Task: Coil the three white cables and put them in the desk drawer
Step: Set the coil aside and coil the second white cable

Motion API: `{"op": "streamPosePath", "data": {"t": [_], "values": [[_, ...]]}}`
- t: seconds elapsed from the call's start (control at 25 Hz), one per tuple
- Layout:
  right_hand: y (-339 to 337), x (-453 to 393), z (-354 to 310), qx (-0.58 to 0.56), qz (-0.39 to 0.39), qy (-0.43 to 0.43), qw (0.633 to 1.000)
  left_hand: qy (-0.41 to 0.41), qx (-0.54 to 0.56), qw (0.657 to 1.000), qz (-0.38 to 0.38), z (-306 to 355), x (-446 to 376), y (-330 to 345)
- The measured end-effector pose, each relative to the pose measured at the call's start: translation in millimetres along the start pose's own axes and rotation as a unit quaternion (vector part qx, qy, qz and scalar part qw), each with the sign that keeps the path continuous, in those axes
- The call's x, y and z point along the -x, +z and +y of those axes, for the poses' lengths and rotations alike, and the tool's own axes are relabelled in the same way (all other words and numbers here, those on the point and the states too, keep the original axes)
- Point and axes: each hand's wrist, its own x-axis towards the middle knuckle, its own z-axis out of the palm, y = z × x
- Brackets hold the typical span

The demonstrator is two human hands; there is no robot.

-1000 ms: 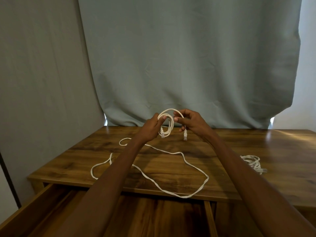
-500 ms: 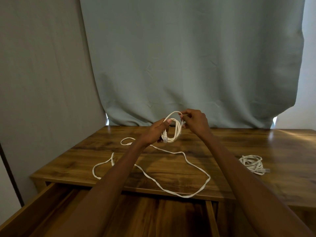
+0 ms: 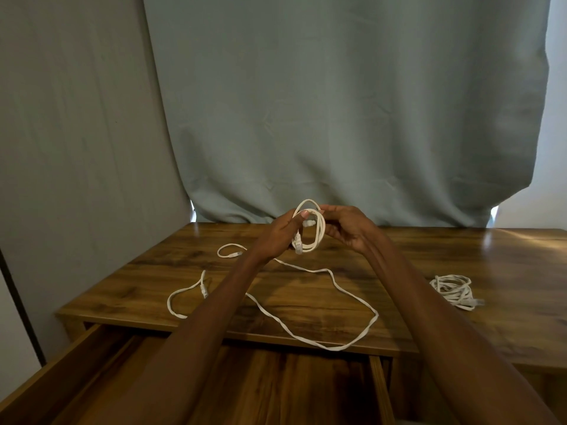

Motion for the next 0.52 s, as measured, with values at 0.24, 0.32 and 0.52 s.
{"op": "streamPosePath", "data": {"t": [0.24, 0.32, 0.52], "values": [[3, -3, 14, 0.065, 0.013, 0.029, 0.997, 0.016, -0.062, 0.995, 0.072, -5, -7, 9], [4, -4, 17, 0.055, 0.017, 0.006, 0.998, 0.008, -0.083, 0.993, 0.089, -7, -13, 11], [4, 3, 28, 0.051, -0.074, -0.064, 0.994, -0.016, -0.126, 0.986, 0.104, -11, -22, 14]]}}
